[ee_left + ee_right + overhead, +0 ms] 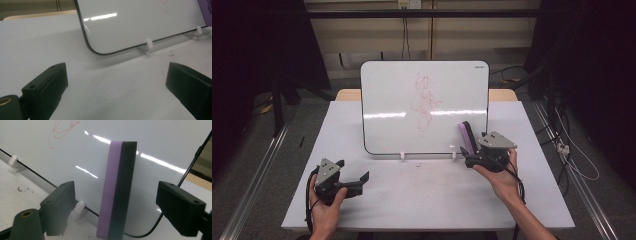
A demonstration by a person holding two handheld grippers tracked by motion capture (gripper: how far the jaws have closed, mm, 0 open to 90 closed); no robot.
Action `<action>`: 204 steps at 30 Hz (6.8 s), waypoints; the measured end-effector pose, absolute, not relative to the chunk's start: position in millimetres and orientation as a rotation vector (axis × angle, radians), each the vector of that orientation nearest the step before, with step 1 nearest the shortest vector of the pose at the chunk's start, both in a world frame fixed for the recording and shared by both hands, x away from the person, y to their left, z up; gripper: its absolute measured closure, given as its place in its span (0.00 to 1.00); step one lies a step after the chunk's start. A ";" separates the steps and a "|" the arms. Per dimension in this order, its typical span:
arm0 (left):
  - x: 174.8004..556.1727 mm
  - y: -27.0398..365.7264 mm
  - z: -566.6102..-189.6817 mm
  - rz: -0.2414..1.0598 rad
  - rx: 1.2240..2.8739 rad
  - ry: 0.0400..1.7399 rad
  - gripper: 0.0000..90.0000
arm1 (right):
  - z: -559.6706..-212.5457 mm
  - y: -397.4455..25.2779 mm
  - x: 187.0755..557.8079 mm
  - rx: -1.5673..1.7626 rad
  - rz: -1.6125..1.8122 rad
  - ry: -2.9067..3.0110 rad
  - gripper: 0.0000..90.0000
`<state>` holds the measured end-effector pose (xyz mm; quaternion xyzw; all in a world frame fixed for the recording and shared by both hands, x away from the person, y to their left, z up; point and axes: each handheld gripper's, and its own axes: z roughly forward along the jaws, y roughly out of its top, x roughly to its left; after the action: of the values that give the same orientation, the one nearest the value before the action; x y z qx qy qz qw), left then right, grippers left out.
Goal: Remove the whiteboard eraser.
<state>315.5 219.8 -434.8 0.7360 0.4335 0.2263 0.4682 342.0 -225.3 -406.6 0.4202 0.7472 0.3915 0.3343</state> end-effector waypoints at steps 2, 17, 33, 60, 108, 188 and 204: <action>315.6 219.6 -434.8 0.555 1.806 1.062 0.04 | -408.6 -224.5 342.0 1.095 1.013 1.948 0.21; 316.1 219.0 -435.0 0.552 1.812 1.060 0.04 | -419.8 -225.8 345.9 1.163 0.956 1.973 0.39; 316.0 217.9 -435.3 0.559 1.815 1.064 0.04 | -430.6 -221.8 348.8 1.220 0.921 1.974 0.64; 315.8 219.0 -435.4 0.552 1.814 1.067 0.04 | -425.1 -214.8 340.6 1.180 0.938 1.947 0.71; 338.3 150.8 -401.2 0.435 1.709 0.870 0.08 | -408.0 -186.5 334.0 1.128 1.431 1.863 0.71; 377.4 79.1 -397.1 0.283 1.430 0.790 0.46 | -413.9 -138.3 337.1 1.155 1.626 1.940 0.36; 372.1 92.3 -391.0 0.343 1.513 0.778 0.46 | -420.1 -181.1 329.8 1.192 1.482 1.948 0.13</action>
<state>372.1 92.3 -391.0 0.6650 0.3420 0.1508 0.6466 329.8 -181.1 -420.1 0.4282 0.6998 0.5325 0.2083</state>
